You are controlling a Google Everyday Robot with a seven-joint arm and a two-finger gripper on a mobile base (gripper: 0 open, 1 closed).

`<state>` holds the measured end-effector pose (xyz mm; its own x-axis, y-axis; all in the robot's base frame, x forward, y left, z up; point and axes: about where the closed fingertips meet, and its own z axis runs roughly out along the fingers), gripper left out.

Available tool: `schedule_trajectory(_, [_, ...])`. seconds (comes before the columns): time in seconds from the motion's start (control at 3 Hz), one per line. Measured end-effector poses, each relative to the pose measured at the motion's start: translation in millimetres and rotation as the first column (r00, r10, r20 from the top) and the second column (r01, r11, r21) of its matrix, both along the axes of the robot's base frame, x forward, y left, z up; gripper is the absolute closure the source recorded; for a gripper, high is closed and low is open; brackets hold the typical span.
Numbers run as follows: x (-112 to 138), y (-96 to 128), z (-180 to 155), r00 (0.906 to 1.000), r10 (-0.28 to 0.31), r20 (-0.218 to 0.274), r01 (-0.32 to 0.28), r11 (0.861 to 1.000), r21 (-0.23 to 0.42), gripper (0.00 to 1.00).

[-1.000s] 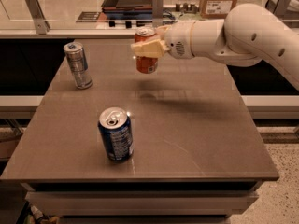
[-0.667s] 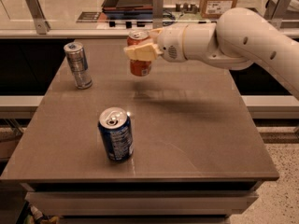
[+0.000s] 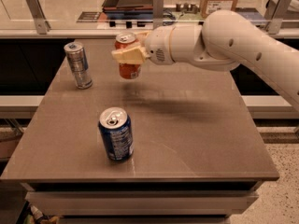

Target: Move coke can near redbull can

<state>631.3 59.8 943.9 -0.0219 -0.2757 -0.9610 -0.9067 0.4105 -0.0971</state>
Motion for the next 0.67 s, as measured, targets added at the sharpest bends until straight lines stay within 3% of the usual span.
schedule_trajectory(0.67, [6.2, 24.8, -19.3, 0.9987, 0.051, -0.004, -0.051, 0.998, 0.033, 1.00])
